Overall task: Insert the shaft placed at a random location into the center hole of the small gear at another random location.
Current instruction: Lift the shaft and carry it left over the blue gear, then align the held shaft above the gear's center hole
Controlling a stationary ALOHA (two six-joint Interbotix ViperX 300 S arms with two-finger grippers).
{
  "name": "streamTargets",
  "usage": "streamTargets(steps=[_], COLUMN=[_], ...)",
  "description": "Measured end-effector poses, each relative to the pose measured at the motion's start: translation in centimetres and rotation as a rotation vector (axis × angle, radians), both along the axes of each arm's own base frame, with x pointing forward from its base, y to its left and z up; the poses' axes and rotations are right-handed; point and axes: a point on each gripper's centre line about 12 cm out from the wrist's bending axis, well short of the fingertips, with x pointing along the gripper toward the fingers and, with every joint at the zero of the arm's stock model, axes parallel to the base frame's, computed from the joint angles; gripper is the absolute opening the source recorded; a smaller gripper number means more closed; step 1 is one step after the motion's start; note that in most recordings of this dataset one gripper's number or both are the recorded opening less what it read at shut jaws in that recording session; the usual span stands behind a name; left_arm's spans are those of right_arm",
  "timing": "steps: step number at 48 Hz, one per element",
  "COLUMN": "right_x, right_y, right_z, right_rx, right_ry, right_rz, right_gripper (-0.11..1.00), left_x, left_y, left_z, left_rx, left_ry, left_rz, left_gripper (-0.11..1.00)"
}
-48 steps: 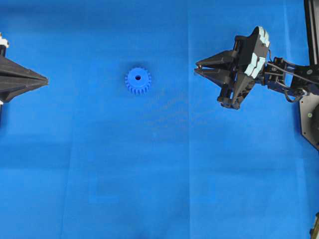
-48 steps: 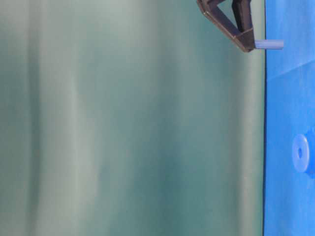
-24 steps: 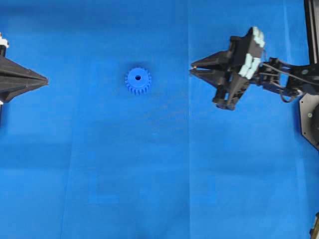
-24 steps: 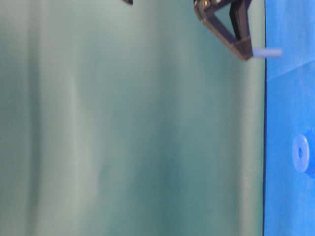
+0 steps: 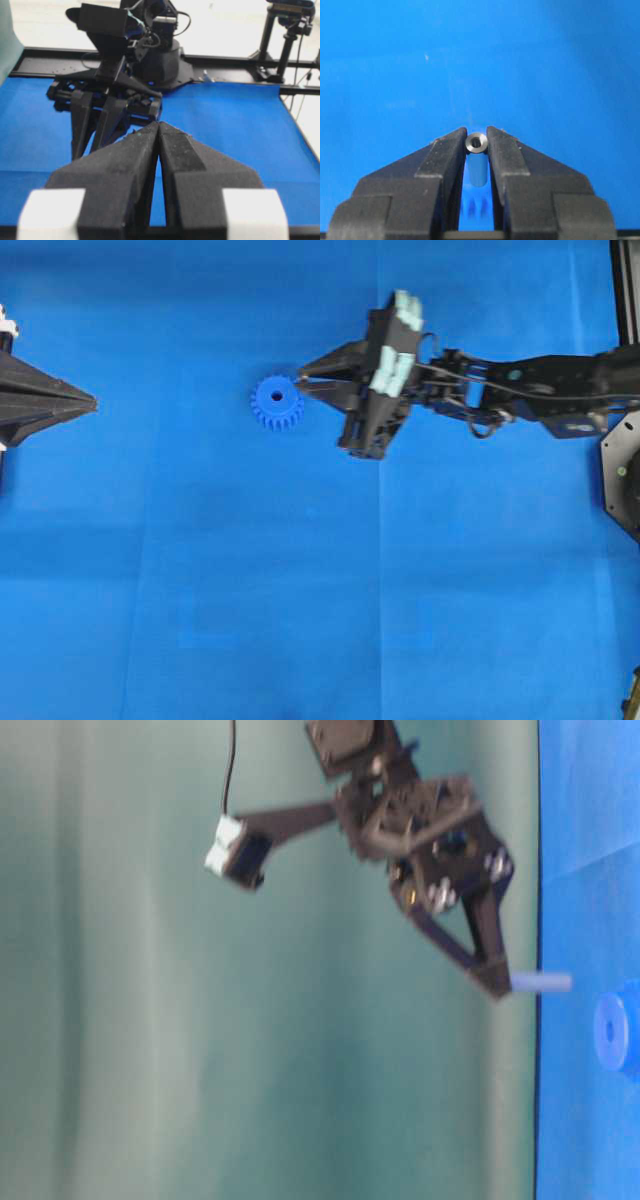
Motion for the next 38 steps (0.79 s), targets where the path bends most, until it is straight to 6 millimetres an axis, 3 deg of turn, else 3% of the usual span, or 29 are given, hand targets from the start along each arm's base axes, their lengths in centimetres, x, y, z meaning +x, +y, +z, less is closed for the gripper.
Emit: streamTargets(steps=[7,18,38], right_x=[1.6,2.2,2.6], right_y=[0.0,0.0,-0.1], right_z=[0.4,0.5,-1.8], right_rx=[-0.008,-0.010,-0.008], right_ry=[-0.006,-0.010,0.018], right_rz=[0.014,0.018,0.014], right_gripper=[0.03,0.03,0.03], left_x=[0.0,0.0,0.0], left_y=[0.0,0.0,0.0], left_z=[0.0,0.0,0.0], left_rx=[0.000,0.000,-0.002], left_ry=[-0.002,-0.002,0.000], left_rz=[0.000,0.000,0.002], left_gripper=[0.00,0.00,0.00])
